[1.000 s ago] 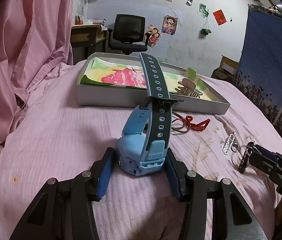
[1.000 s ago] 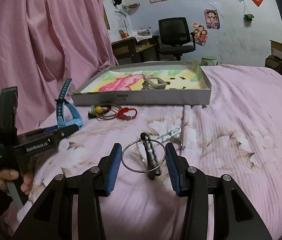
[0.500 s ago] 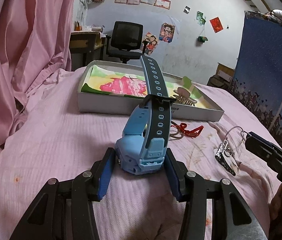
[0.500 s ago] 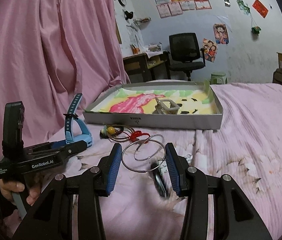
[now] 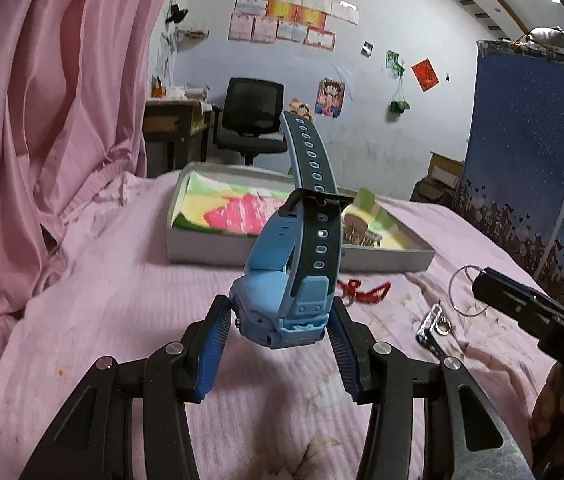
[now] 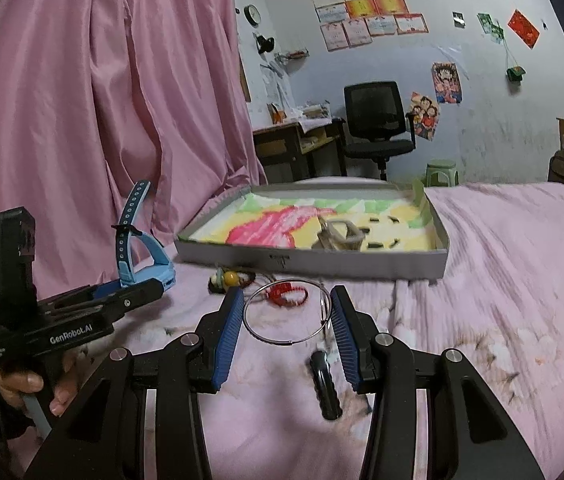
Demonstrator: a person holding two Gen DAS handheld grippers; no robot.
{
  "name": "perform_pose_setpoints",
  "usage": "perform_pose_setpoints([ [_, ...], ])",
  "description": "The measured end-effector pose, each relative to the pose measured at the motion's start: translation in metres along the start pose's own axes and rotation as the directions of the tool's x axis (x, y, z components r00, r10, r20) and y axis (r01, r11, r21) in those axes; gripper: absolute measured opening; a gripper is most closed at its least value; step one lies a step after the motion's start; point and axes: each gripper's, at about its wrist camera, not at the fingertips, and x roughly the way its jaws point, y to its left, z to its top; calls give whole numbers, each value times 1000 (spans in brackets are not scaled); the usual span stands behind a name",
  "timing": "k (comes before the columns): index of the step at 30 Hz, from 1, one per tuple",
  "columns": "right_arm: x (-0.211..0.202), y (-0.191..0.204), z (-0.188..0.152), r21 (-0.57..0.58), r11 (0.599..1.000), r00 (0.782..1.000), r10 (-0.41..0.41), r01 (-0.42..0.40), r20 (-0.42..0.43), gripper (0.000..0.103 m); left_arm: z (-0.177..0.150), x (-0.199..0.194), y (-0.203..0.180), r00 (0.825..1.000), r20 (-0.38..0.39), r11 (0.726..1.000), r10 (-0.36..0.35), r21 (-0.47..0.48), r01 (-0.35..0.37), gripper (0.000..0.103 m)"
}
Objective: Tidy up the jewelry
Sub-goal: 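Lift the silver key ring with the right gripper while the left lifts the watch, then lower the ring into the tray with the right gripper while the left releases the watch there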
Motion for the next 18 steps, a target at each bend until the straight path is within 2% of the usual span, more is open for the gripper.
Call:
perform_pose_setpoints([
  [9,10,1,31,-33,999,997,8,-6,70,40,34,4,-4,996,86,1000,11,-1,-11,46],
  [18,50,-11,84,-41,999,989,-6,12,148,40,83,30,-11,983,182,1000,18,13,-20,46],
])
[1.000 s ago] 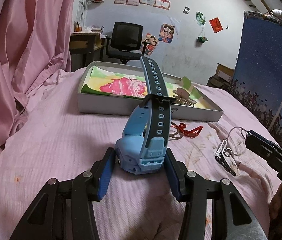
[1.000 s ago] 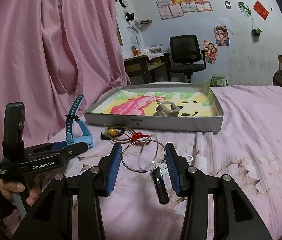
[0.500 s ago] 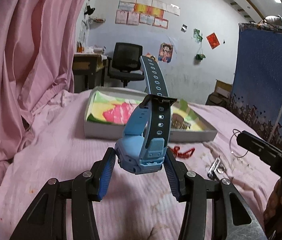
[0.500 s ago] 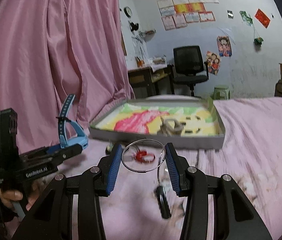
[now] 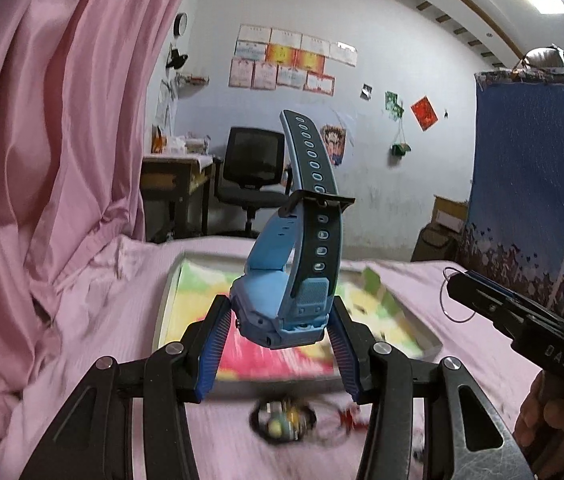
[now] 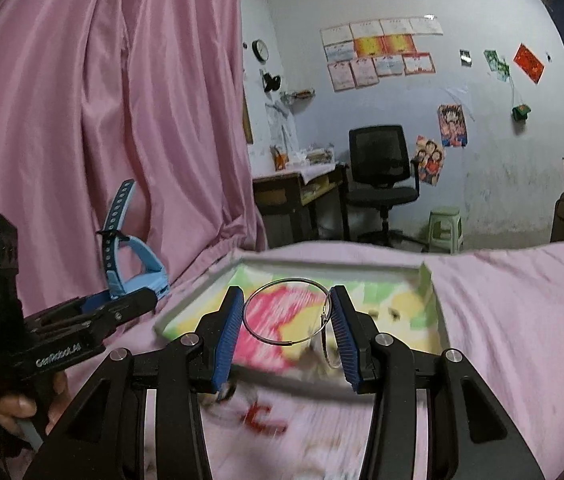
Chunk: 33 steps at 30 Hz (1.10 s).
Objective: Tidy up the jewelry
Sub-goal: 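Lower the ring into the tray with the right gripper while the left releases the watch there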
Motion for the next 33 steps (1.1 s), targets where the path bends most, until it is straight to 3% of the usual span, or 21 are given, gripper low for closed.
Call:
perform_pose_setpoints([
  [7,45,-6,24,16,1000,998,-26,26,53,40,17,42,9,999,26,999,34,3,-34,46],
  [12,86,-8,19,24,999,999,-30,30,15,40,19,80,22,997,-52,998,50,-30,-52,46],
  [15,111,-14,10,44,998,998,-38,40,-45,40,14,104,31,988,-146,997,50,-52,-58,46],
  [18,135,-22,1,71,996,991,-44,53,-130,40,9,126,39,968,-249,996,33,-78,-54,47],
  [23,164,-35,-21,121,989,958,-53,90,-283,40,-4,153,43,923,-384,994,34,-83,-71,46],
  [26,171,-40,-30,134,985,937,-54,107,-346,40,-8,159,44,906,-422,993,36,-83,-78,42],
  [28,176,-42,-35,139,984,922,-52,113,-384,40,-7,161,42,900,-435,994,36,-74,-75,32],
  [33,182,-44,-45,158,981,891,-32,116,-452,40,-14,171,39,866,-498,996,31,-60,-70,30],
])
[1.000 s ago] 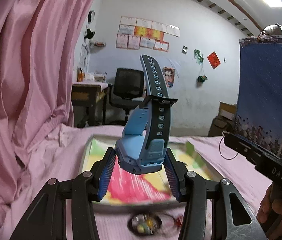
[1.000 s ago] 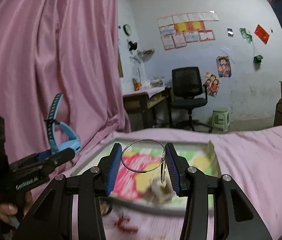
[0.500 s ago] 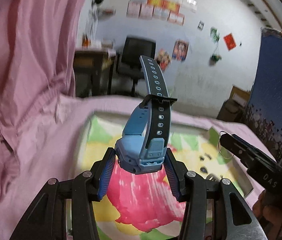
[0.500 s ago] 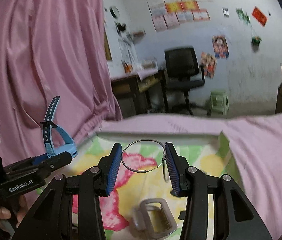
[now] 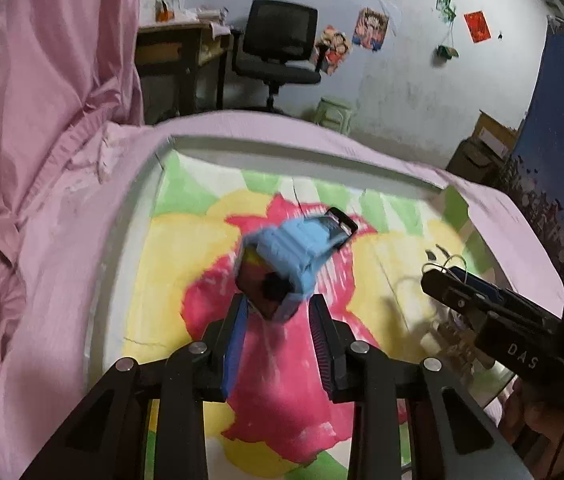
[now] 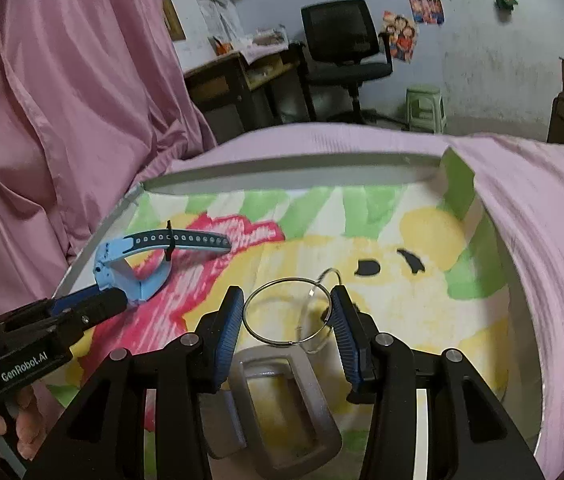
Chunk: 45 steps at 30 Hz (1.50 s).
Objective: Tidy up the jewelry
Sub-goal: 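Lower the ring into the tray with the right gripper while the left releases the watch there, then withdraw both open grippers from the tray back over the bed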
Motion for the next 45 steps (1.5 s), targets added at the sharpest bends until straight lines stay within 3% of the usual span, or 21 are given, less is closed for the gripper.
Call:
perform_pose_setpoints([
  [6,0,-4,-5,20,1000,1000,22,-22,-13,41,-3,-4,10,999,10,998,-32,-52,32,30],
  [9,-14,-3,-8,11,1000,1000,11,-11,25,55,-5,-14,12,998,38,996,-52,-69,55,32],
  [11,-27,-2,-10,-3,1000,998,3,-2,68,61,-8,-20,12,997,56,996,-56,-70,59,37],
  [13,-41,2,-11,-24,1000,994,-8,11,109,67,-12,-31,9,994,92,996,-53,-64,59,55],
  [15,-59,5,-14,-46,999,987,-16,24,158,74,-17,-44,5,988,143,997,-49,-54,57,66],
  [20,-105,9,-21,-69,997,957,-25,47,289,91,-30,-82,-4,966,257,999,-38,-25,46,77],
  [24,-144,11,-31,-72,996,917,-13,45,399,101,-45,-109,-6,942,331,998,-47,-24,59,85],
  [31,-197,21,-60,-94,993,853,-15,75,522,102,-80,-154,-11,888,455,997,-65,-6,76,101],
  [35,-216,25,-74,-94,992,840,-15,78,542,102,-101,-176,-16,862,502,998,-66,10,70,103],
  [45,-251,28,-117,-120,985,834,-36,121,551,102,-146,-205,-10,848,528,998,-44,-12,60,103],
])
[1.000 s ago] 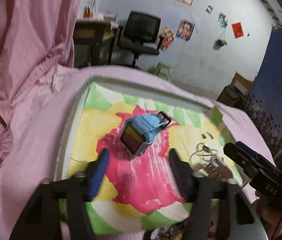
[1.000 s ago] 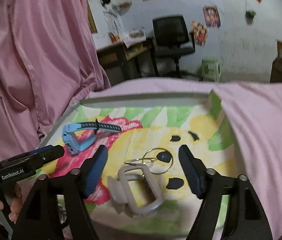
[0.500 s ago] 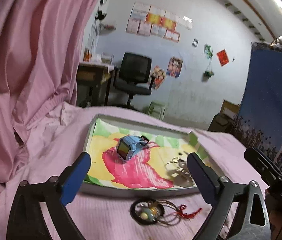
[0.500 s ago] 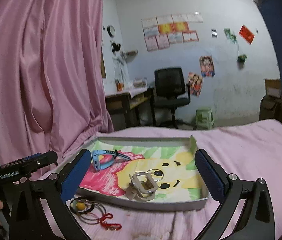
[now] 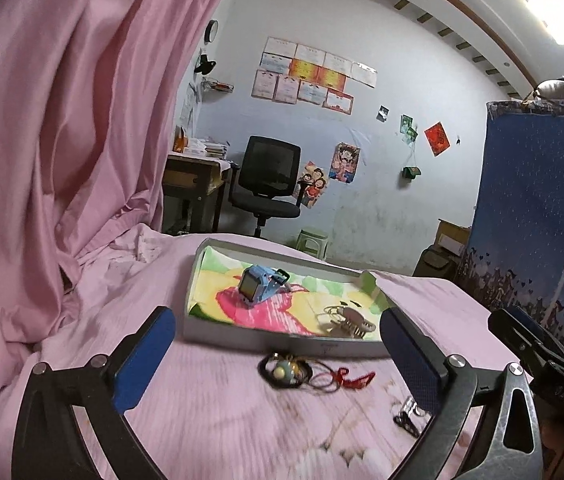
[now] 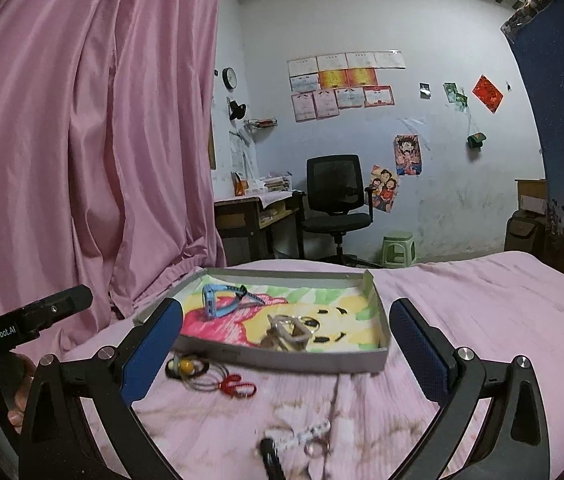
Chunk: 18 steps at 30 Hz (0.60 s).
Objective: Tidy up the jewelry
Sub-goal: 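Withdraw both open grippers from the tray back over the bed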
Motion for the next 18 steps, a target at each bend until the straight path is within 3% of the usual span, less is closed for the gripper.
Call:
perform_pose_setpoints([
  [10,-28,2,-16,-3,1000,999,-14,14,-38,102,-20,-34,-3,1000,12,999,19,26,-19,103],
  [18,-30,7,-35,-26,1000,992,-8,5,-128,102,-36,-34,-2,998,-63,998,18,65,-14,103],
])
